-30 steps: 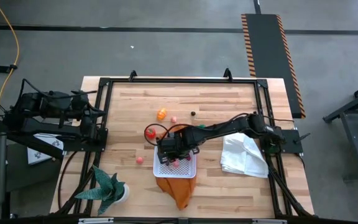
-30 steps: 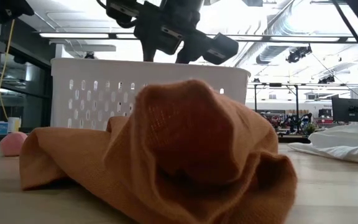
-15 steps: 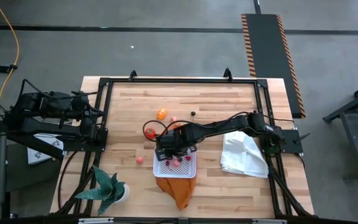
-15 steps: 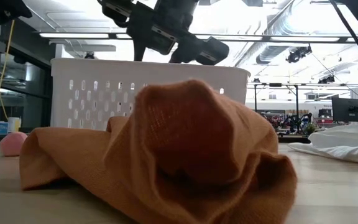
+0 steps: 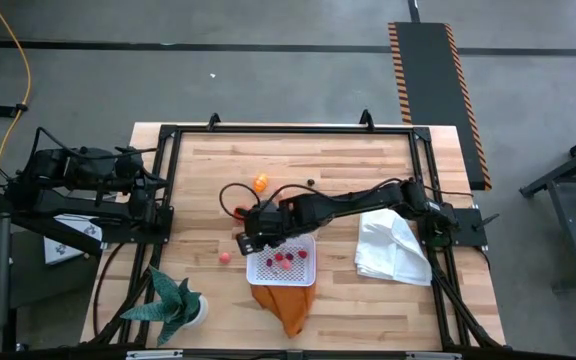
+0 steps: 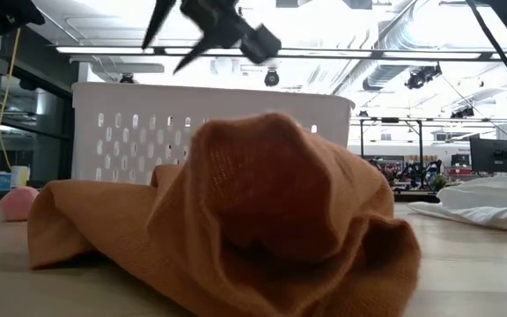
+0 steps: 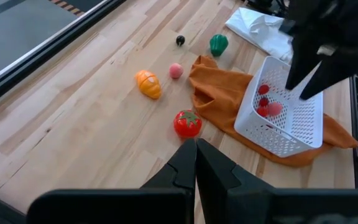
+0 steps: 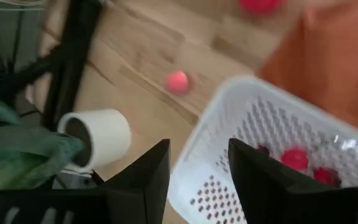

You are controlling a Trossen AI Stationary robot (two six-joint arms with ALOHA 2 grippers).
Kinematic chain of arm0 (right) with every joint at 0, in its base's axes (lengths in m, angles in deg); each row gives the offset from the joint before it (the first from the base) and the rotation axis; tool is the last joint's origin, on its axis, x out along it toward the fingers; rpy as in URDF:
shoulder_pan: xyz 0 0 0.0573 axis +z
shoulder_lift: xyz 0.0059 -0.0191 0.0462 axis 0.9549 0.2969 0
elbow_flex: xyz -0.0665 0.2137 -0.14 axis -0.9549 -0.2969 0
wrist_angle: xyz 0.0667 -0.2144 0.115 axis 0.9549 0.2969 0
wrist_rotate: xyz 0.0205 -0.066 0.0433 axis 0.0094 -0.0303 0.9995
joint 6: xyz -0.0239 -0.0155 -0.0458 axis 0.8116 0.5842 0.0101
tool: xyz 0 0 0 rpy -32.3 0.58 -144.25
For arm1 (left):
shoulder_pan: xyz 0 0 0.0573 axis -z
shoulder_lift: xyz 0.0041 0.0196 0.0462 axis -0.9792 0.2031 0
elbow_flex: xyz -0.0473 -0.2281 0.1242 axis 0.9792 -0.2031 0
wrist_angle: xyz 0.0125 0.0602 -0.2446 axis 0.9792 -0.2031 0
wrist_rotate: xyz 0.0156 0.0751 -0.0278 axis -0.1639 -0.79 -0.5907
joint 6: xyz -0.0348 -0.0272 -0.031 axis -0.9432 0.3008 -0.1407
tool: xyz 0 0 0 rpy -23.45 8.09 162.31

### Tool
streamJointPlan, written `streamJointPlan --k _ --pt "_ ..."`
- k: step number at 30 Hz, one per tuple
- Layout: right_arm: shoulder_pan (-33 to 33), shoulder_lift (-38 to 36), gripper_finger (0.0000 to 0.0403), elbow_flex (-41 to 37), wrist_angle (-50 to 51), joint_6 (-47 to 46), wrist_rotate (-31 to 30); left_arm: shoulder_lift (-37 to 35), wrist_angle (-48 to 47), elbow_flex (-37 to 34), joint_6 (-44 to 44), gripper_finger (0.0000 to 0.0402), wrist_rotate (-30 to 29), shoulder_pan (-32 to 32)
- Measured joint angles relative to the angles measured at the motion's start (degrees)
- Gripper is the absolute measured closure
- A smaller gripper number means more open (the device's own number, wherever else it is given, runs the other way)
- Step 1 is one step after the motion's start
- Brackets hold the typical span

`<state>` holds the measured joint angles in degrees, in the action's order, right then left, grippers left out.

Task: Pick and placing Produce into tupperware
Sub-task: Put the yellow croissant into the white basket

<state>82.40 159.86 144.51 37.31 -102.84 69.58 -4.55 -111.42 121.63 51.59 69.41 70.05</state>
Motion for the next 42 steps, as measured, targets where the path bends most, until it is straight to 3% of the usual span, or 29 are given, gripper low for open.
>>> streamJointPlan --k 5,9,22,27,36,39,42 --pt "-0.17 -0.02 0.0249 8.6 6.1 6.79 -7.62 0.0 0.85 0.0 -0.51 0.0401 0.02 0.0" --pt "-0.37 -2.8 0.0249 7.1 5.63 10.64 -10.88 0.0 1.81 0.0 -0.54 0.0401 0.03 0.0" --pt "-0.06 -7.02 0.0254 9.07 7.73 24.53 -5.91 -0.02 3.09 0.0 -0.6 0.0401 3.05 0.0" --pt "0.17 -12.39 0.0284 9.09 7.19 30.6 -7.11 -0.02 7.04 0.0 -0.62 0.0401 3.48 0.0" --pt "0.2 -23.48 0.0366 9.17 7.84 44.88 -16.12 -0.02 16.71 0.0 -1.17 0.0401 3.43 0.0" --pt "0.24 -26.06 0.0394 9.19 11.85 48.76 -17.42 0.0 20.03 0.0 -1.97 0.0401 1.63 0.0" --pt "0.32 -28.08 0.0398 9.17 18.57 50.23 -18.08 0.41 23.12 0.02 -2.53 0.0401 0.42 0.0"
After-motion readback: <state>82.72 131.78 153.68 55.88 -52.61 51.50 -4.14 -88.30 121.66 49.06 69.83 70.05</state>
